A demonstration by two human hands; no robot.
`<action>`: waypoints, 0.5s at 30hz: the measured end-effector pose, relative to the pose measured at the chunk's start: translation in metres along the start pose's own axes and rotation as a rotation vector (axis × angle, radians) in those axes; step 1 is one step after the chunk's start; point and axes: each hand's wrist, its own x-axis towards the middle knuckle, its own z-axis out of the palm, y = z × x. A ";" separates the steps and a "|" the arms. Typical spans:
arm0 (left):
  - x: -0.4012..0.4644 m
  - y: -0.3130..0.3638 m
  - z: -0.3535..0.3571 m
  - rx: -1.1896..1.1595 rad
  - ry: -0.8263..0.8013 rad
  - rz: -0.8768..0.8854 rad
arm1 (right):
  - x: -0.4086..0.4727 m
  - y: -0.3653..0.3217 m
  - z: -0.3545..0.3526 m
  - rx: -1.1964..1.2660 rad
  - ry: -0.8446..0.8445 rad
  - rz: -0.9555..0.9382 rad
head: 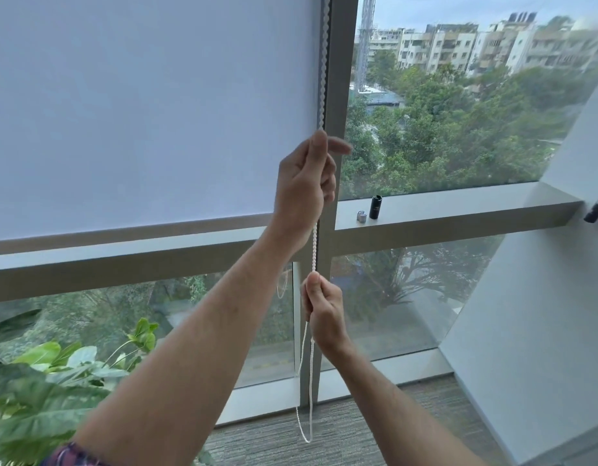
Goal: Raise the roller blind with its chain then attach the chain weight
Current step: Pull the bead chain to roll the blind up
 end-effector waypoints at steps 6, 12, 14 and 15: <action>-0.010 -0.008 0.018 -0.030 0.123 0.069 | 0.010 -0.002 -0.017 -0.016 -0.053 0.041; -0.033 -0.039 0.008 0.012 0.122 0.037 | 0.047 -0.045 -0.037 -0.071 -0.026 0.077; -0.043 -0.050 0.005 0.041 0.122 0.008 | 0.063 -0.075 -0.033 -0.026 -0.038 0.017; -0.046 -0.054 0.003 0.047 0.123 -0.010 | 0.070 -0.091 -0.029 -0.009 -0.045 -0.006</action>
